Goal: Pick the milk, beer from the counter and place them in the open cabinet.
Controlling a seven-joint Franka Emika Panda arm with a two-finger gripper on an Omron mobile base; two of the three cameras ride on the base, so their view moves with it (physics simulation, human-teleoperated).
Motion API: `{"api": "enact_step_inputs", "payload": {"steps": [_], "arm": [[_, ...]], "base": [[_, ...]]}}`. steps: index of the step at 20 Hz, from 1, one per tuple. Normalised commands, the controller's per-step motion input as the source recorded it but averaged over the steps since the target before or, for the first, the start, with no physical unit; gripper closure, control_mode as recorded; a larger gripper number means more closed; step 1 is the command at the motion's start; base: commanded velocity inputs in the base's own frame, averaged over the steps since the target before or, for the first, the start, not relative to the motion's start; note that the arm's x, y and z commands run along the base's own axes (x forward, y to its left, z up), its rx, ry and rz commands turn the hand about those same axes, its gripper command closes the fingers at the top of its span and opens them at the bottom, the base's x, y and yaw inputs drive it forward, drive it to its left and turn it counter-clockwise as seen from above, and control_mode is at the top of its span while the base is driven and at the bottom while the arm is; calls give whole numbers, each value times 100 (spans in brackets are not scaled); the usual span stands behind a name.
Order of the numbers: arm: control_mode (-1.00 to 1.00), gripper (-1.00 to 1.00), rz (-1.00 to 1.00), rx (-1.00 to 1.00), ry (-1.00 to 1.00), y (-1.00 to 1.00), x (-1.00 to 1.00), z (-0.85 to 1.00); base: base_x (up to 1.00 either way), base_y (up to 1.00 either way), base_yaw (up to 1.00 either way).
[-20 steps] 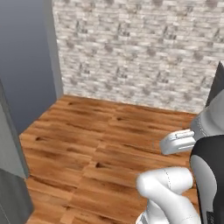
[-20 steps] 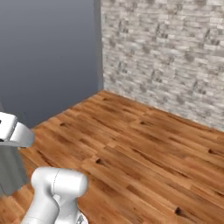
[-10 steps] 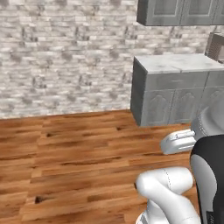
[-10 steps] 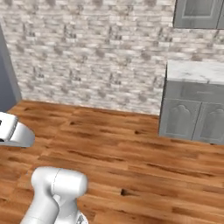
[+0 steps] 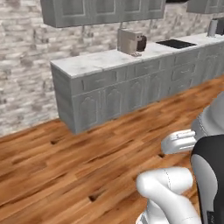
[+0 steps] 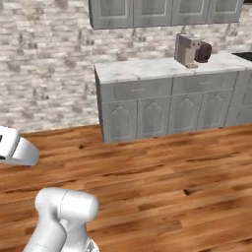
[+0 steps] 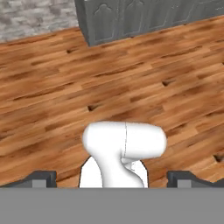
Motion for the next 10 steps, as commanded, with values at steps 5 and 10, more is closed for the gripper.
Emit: {"api": "enact_step_inputs", "payload": {"steps": [5, 10], "arm": [[100, -100, 0, 0, 0, 0, 0, 0], [100, -100, 0, 0, 0, 0, 0, 0]], "base": [[0, -41, -68], [0, -35, -65]]}}
